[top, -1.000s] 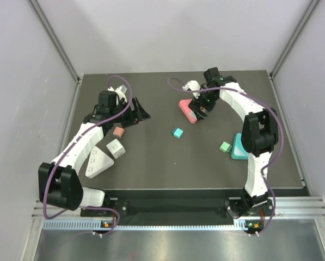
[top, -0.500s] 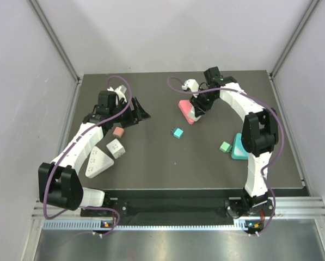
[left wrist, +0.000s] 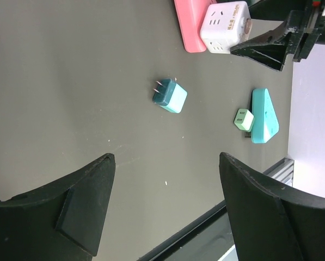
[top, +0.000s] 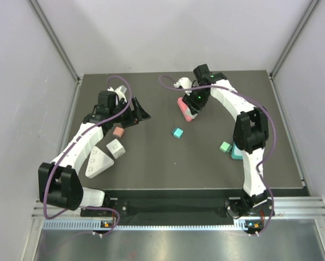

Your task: Insert the plug

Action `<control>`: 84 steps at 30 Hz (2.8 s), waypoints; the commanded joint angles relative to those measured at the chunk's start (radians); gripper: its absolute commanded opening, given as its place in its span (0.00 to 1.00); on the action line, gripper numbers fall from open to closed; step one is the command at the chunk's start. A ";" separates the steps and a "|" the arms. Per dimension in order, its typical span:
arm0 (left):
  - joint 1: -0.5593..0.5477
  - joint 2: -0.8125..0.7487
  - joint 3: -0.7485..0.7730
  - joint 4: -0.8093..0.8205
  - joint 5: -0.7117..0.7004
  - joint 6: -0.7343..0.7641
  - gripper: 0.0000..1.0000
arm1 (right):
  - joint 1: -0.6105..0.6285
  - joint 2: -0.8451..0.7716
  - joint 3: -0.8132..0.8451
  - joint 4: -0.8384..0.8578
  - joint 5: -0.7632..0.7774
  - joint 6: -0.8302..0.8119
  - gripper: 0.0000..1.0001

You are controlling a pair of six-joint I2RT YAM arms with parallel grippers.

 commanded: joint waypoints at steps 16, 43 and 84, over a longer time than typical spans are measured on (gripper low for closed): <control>0.005 0.007 -0.018 0.063 -0.003 0.004 0.81 | 0.094 0.316 0.327 -0.189 0.150 0.104 0.00; 0.005 0.059 0.044 -0.032 -0.069 0.031 0.77 | 0.010 -0.179 -0.058 0.280 0.061 0.304 0.79; 0.005 0.038 0.018 -0.051 -0.088 0.033 0.77 | 0.071 -0.056 -0.117 0.437 -0.087 0.420 0.00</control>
